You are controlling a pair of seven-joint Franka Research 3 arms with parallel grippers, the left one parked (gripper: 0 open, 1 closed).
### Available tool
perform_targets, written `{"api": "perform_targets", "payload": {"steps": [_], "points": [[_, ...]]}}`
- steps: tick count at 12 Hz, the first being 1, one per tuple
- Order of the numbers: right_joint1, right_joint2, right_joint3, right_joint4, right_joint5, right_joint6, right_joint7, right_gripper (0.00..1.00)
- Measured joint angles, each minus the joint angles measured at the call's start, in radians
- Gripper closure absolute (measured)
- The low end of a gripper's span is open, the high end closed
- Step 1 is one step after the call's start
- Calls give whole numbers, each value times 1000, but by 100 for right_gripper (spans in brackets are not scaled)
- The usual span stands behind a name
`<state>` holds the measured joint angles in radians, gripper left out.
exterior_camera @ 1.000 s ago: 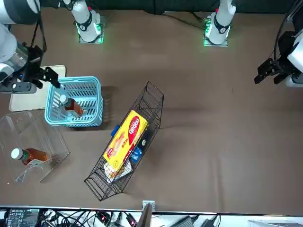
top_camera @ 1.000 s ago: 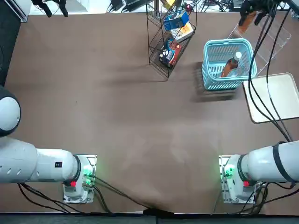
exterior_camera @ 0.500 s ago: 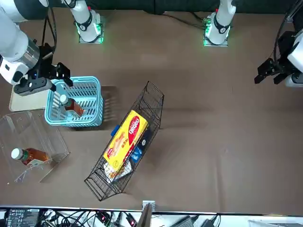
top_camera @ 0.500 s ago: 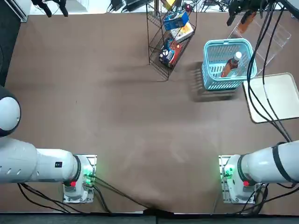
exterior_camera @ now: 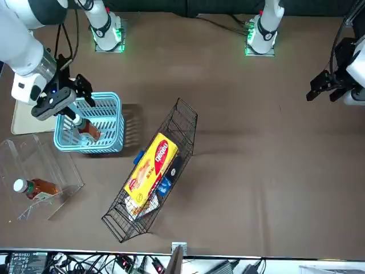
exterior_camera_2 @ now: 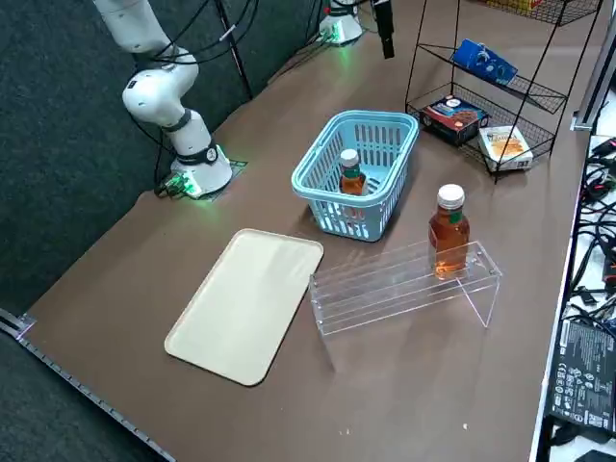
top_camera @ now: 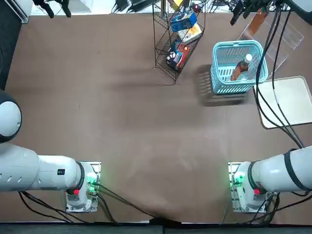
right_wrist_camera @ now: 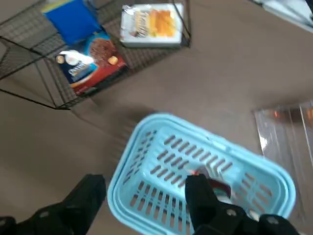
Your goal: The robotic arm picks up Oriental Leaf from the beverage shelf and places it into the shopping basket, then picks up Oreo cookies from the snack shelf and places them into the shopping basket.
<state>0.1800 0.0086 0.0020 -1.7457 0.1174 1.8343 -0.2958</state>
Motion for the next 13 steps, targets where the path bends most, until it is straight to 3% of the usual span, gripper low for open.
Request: {"api": "perform_targets", "payload": {"steps": [5,13], "points": [[17,0,-2,-43,107,127,-206,0],[3,-1,-28,-158,463,305,-704,0]]}}
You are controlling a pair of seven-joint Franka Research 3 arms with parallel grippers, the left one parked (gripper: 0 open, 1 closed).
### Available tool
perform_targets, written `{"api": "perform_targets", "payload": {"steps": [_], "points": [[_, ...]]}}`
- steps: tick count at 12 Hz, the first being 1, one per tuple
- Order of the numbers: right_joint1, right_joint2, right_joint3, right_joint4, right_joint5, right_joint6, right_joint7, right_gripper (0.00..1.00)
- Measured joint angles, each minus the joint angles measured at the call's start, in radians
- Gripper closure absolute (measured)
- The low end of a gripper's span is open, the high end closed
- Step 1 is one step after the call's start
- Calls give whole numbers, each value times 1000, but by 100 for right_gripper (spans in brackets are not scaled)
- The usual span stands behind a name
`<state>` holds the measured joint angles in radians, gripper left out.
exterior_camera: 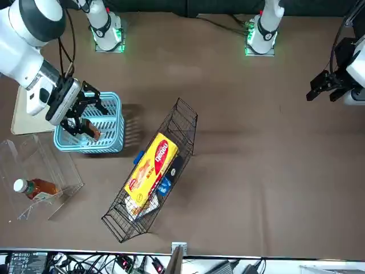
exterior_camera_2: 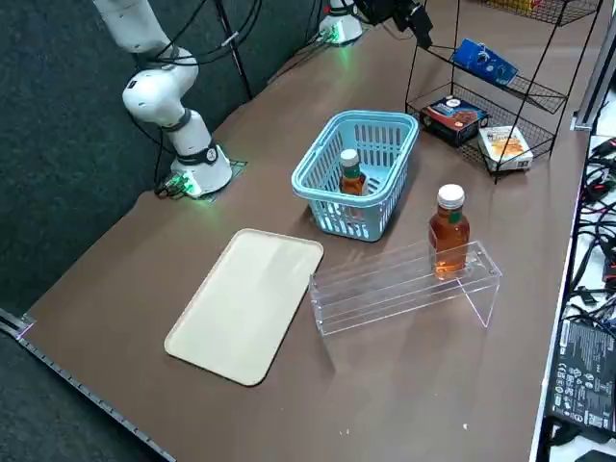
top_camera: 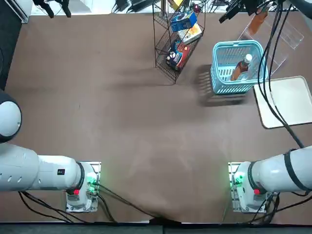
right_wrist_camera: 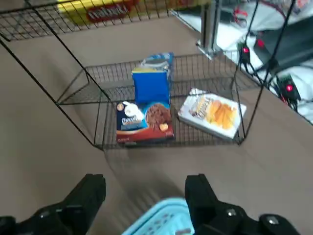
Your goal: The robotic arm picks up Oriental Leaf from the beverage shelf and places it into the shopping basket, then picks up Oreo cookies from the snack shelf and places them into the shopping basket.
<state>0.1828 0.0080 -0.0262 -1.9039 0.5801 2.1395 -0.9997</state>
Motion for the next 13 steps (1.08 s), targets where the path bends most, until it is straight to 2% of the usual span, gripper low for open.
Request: {"api": "perform_targets", "payload": {"steps": [7,13], "points": [[-13,5,-2,-103,386,75,-348,0],[-24,60,-1,-138,596,129,-619,0]]}}
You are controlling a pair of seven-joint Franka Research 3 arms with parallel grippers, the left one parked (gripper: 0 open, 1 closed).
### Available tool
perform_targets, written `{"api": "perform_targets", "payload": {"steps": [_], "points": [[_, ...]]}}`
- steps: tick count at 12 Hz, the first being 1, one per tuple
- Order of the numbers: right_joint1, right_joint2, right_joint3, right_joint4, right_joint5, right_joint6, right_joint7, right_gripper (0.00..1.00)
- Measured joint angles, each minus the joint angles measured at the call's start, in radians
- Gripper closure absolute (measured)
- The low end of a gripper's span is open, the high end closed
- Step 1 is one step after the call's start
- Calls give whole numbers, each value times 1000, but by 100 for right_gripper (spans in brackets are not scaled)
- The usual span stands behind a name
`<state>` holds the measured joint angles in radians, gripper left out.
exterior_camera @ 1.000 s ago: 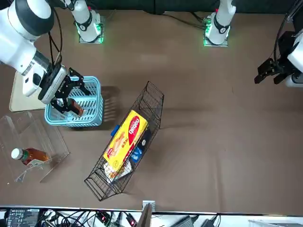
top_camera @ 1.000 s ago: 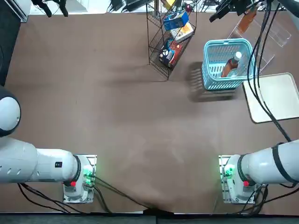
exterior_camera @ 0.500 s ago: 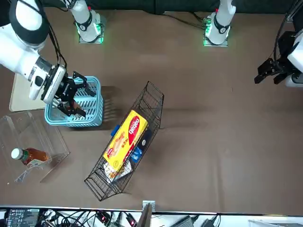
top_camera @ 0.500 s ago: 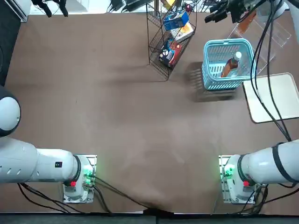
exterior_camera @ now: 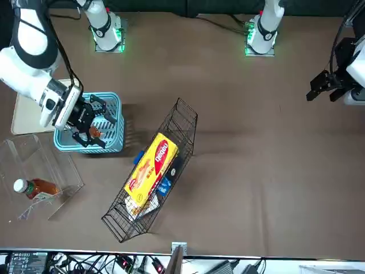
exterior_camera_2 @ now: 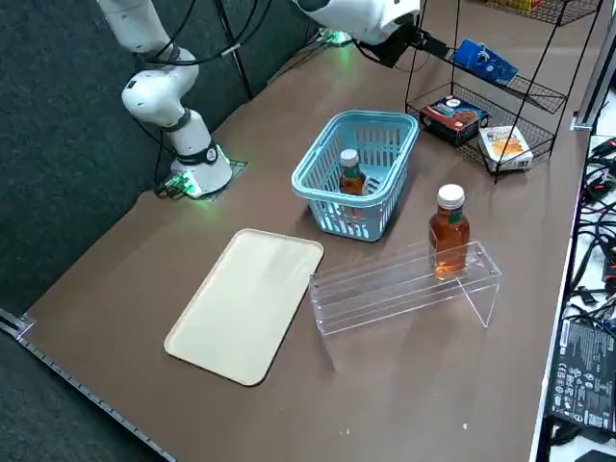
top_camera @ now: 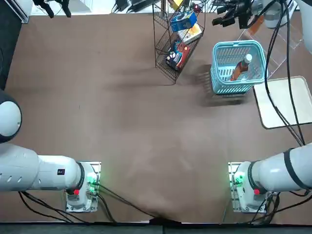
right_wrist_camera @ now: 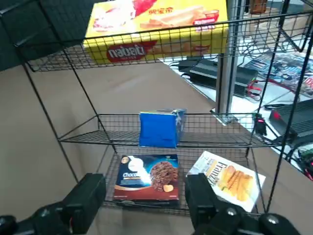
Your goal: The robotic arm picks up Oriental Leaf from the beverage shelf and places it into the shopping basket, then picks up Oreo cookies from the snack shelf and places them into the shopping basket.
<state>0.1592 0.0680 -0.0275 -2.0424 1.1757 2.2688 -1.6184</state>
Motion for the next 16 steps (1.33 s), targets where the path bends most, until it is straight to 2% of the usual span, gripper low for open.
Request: {"api": "perform_targets", "payload": {"steps": [2,7,16], "points": [[14,3,5,-12,4,56,-5,0],[108,3,15,-47,9,221,9,0],[118,10,13,-61,127,234,-42,0]]}}
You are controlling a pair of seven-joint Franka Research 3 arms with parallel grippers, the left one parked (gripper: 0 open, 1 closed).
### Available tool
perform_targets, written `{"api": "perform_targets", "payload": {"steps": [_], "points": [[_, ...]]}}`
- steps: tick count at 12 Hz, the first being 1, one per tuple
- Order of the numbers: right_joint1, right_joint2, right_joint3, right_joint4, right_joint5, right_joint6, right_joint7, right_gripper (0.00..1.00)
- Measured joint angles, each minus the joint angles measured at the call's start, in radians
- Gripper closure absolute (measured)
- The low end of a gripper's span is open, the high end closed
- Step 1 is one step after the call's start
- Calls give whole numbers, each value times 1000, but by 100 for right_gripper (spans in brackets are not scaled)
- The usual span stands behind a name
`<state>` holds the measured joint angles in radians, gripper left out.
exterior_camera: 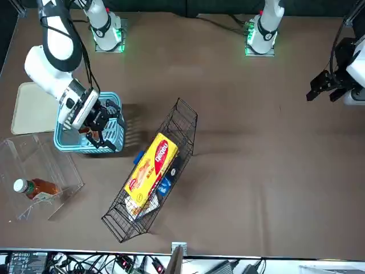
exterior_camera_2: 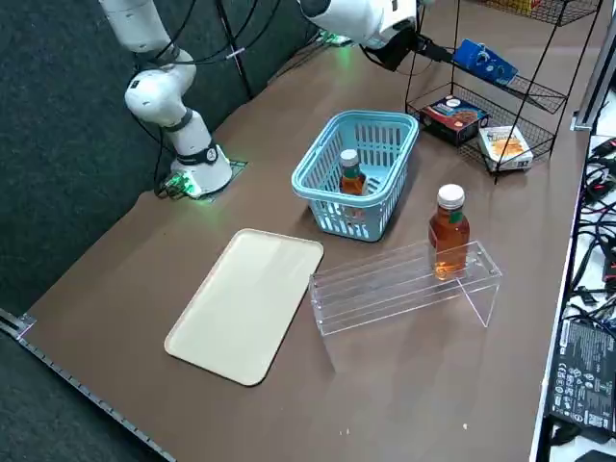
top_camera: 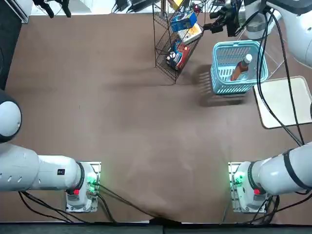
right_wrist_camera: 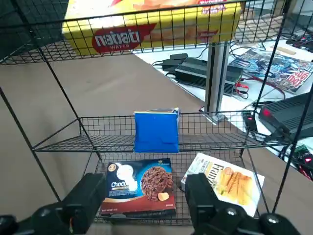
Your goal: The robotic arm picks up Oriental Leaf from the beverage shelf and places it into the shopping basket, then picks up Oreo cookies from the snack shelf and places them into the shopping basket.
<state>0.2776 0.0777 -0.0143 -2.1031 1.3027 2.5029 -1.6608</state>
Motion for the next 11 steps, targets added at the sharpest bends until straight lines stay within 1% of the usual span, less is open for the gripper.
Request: {"api": "perform_targets", "payload": {"steps": [1,3,6,8,11], "points": [[2,9,0,-4,27,0,-19,0],[11,20,0,-4,43,7,-27,0],[44,32,1,-2,65,51,-28,0],[60,44,1,10,70,66,-28,0],[63,78,1,47,72,73,-28,0]]}}
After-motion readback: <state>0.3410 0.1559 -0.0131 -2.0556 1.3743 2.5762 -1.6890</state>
